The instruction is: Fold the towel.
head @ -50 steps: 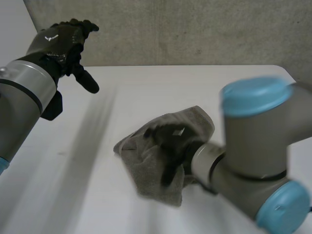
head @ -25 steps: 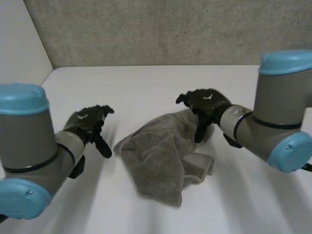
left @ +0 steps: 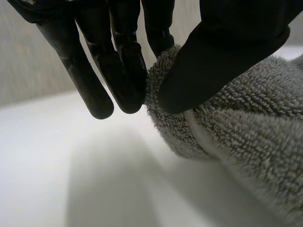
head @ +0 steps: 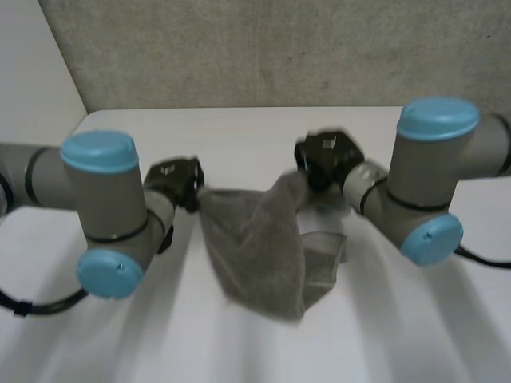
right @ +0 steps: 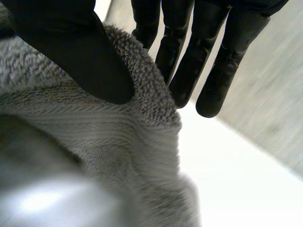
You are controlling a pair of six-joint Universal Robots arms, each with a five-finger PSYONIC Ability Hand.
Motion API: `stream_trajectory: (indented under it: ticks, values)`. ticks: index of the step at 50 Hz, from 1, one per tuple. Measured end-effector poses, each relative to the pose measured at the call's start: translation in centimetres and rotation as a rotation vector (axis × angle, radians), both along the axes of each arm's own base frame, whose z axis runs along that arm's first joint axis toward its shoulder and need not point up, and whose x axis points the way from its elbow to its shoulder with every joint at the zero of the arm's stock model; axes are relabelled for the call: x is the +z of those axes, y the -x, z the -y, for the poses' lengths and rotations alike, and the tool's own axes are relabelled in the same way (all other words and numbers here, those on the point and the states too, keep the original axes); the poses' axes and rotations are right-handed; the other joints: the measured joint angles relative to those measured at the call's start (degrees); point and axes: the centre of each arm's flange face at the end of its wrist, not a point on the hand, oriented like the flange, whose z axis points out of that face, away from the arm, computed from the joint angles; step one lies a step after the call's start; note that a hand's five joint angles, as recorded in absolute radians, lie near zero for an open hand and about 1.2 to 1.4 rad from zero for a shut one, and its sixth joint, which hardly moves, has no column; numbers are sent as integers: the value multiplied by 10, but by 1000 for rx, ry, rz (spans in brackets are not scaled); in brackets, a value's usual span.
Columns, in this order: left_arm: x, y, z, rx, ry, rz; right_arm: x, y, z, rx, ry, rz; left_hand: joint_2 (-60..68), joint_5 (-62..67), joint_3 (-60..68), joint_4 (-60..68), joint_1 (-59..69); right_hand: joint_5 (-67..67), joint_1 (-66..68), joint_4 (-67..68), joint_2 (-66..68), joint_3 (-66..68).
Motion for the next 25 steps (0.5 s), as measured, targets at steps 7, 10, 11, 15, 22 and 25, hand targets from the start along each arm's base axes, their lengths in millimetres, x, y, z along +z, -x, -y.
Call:
stream_trajectory:
  ticks: [7,10,11,15,22,25]
  values:
    - [69,17,14,-9,195,-114,83,2,9,-68,307,187,13,13,15,14,10,3,5,0,0,5]
    - [113,16,10,12,297,-188,109,9,-1,-85,377,252,16,16,18,18,14,6,5,1,0,5]
    - [120,14,8,19,313,-202,111,11,-3,-87,383,259,16,17,18,18,14,6,5,1,0,5]
    - [145,5,-6,46,361,-254,115,20,-20,-88,373,257,17,19,19,19,14,7,5,2,1,5]
    - [116,0,-50,-18,252,-203,61,40,-60,-41,135,-14,18,19,20,19,14,8,5,2,1,8]
    - [99,2,-66,-59,197,-173,48,45,-70,-23,82,-95,18,19,20,19,14,8,5,2,1,8]
